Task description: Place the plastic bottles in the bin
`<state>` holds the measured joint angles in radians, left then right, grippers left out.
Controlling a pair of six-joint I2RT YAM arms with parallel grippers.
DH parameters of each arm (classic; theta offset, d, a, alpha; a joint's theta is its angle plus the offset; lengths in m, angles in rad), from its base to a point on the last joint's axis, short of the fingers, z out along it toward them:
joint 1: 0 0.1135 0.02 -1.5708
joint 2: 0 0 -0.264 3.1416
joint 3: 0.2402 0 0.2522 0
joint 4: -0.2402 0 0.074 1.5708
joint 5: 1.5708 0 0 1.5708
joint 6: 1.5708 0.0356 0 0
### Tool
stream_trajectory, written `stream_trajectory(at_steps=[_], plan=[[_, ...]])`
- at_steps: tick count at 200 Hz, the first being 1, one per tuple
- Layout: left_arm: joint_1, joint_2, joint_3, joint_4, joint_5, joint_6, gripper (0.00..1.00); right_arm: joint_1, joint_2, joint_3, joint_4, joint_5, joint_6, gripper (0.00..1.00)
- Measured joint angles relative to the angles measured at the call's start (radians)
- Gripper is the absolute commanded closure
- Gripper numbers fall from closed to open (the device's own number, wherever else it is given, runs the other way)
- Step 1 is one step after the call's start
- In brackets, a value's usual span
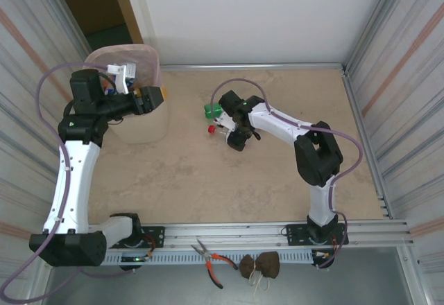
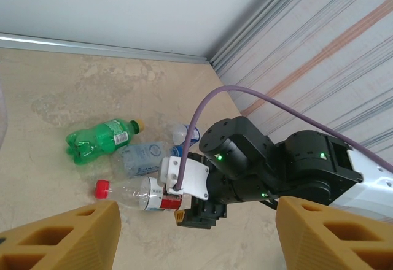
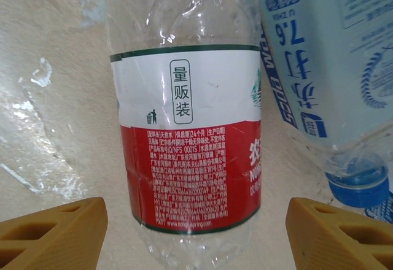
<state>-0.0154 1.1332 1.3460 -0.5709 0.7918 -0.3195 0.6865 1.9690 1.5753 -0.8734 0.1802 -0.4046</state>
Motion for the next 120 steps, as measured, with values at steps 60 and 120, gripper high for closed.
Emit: stream_trajectory(at_steps=[60, 120], plan=[[-0.040, 0.000, 0.000, 0.000, -0.033, 0.000, 0.33, 0.000, 0.039, 0.000, 0.003, -0.001, 0.000, 0.25], [-0.052, 0.005, 0.000, 0.000, -0.041, 0.000, 0.34, 0.000, 0.117, 0.000, 0.016, -0.001, 0.000, 0.28]])
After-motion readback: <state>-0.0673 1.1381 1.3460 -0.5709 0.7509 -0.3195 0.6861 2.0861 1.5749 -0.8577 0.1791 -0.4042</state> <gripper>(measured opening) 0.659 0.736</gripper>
